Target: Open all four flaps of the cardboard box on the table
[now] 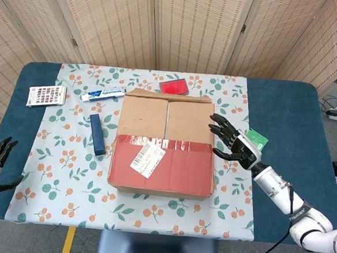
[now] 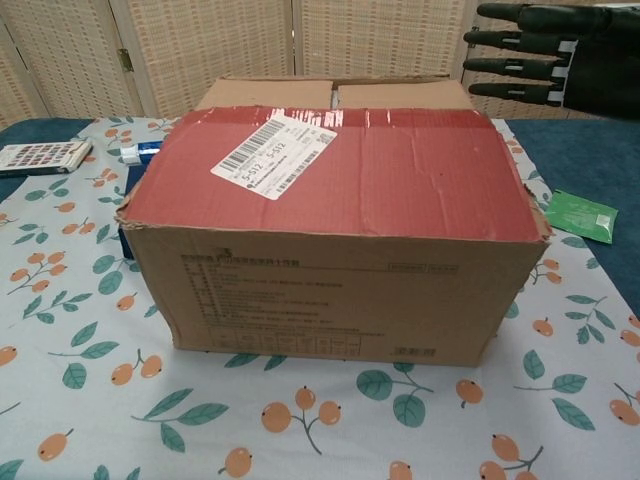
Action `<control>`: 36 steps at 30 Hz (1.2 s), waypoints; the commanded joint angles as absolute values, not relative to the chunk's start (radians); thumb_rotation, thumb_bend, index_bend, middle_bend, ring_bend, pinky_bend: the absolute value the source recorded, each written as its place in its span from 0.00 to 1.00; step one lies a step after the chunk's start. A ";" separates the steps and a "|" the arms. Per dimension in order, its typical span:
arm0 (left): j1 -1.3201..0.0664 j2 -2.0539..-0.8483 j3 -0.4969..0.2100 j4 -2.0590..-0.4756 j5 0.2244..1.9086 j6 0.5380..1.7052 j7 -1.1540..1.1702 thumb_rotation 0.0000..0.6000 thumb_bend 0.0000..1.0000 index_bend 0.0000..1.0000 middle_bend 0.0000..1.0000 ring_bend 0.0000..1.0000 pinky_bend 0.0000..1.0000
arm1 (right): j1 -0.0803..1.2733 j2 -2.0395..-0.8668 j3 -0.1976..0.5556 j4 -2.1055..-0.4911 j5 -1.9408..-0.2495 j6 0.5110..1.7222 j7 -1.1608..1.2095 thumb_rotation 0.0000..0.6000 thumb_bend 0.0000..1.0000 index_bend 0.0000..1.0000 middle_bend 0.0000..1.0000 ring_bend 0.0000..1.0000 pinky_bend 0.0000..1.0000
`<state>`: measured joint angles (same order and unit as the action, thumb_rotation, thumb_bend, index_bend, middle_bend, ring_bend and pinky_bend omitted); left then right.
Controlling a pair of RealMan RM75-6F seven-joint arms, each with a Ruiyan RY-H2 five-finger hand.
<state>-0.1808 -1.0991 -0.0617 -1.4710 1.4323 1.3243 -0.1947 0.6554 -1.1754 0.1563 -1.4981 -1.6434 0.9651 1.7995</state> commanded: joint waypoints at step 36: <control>-0.192 -1.134 -0.070 -1.486 1.392 1.319 -0.061 1.00 0.34 0.00 0.00 0.01 0.00 | 0.754 -1.251 -0.031 -1.371 -1.731 1.128 2.247 1.00 0.35 0.00 0.00 0.08 0.02</control>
